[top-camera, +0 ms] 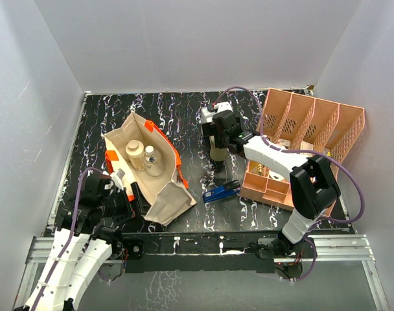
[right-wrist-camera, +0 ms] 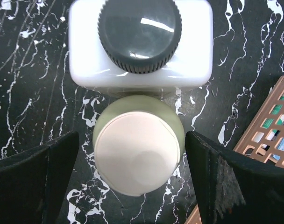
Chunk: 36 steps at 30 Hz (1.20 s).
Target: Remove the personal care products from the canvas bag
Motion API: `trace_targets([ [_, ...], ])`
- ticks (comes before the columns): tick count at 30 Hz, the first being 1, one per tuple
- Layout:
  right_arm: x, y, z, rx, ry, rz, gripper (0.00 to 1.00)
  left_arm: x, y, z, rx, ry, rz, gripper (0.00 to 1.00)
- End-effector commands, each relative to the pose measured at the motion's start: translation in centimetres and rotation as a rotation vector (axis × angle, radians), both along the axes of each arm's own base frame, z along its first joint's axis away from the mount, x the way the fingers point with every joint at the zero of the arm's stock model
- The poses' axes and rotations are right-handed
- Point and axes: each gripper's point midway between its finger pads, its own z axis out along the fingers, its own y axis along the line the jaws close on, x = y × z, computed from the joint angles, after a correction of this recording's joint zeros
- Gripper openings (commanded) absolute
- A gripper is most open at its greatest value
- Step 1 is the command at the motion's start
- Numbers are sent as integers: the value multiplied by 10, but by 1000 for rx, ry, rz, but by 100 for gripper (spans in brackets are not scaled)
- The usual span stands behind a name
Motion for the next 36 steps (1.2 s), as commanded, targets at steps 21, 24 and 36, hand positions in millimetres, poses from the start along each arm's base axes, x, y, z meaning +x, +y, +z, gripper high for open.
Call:
trace_targets([
  [21, -88, 167, 223, 237, -300, 406, 94, 0, 15, -10, 43, -18, 132, 82],
  [24, -110, 208, 233, 263, -306, 498, 93, 1, 15, -9, 44, -32, 124, 82],
  [36, -118, 277, 135, 49, -200, 521, 80, 12, 14, -8, 38, -95, 113, 82],
])
